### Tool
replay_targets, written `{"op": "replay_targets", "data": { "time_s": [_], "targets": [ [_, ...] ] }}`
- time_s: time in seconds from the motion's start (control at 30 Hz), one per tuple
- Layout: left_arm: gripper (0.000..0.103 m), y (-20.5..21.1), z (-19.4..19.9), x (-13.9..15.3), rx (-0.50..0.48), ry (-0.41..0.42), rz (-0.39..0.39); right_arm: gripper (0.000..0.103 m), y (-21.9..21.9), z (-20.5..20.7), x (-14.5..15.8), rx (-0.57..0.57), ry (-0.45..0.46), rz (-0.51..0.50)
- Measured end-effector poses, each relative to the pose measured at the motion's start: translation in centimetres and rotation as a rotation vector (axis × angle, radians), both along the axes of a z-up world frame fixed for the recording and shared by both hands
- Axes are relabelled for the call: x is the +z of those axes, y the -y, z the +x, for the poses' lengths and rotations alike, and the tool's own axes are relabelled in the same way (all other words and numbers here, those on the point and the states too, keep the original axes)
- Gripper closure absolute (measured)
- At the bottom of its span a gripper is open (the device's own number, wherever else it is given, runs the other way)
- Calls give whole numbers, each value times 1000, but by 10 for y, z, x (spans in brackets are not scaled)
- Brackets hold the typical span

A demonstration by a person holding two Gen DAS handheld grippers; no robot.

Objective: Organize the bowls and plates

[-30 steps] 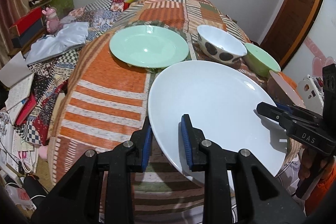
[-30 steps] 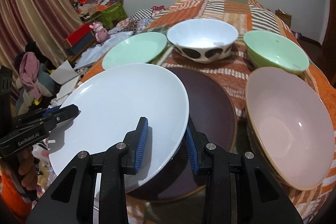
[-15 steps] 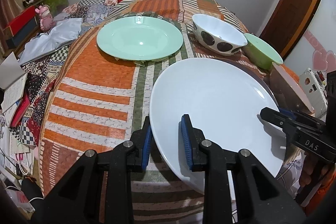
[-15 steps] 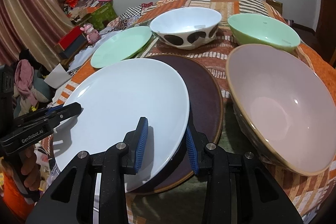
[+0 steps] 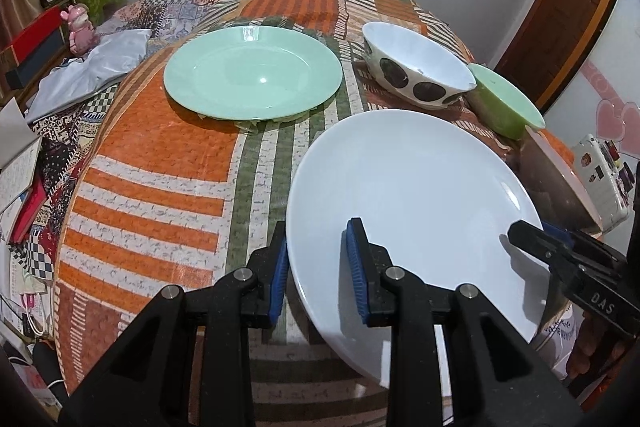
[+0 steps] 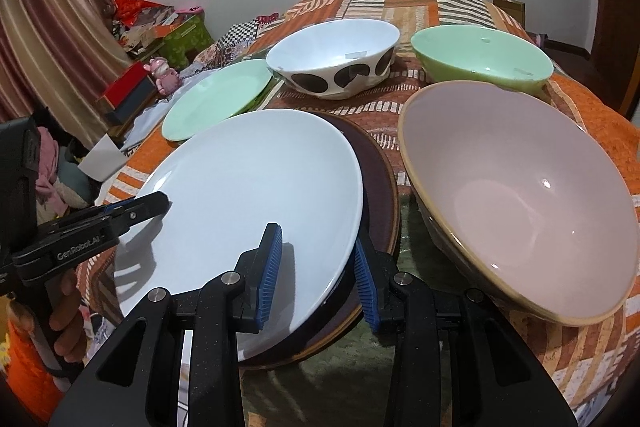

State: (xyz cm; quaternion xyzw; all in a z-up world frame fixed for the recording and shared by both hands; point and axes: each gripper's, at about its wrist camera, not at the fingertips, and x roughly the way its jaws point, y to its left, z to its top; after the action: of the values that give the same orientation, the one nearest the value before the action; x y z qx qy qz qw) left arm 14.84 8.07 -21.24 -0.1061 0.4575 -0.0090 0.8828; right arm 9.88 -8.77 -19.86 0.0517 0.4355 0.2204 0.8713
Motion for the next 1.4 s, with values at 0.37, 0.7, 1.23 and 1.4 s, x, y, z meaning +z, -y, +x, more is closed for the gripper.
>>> {"op": "replay_targets", "data": {
  "time_s": [0.37,0.7,1.23,1.4],
  "targets": [
    [75,9,9,-4,-9,-3,15,71,12,-3,5,-10,-12,36],
    [75,7,13,-5,-4,-2,14,71,20,-7,9,-14,4,-8],
    [62,-26,-8,44,90,99,95,70,-8,1,57,68,163,-31],
    [46,-49,-6,64,148,147,144,65,-32,19,60,112,158,-22]
  ]
}}
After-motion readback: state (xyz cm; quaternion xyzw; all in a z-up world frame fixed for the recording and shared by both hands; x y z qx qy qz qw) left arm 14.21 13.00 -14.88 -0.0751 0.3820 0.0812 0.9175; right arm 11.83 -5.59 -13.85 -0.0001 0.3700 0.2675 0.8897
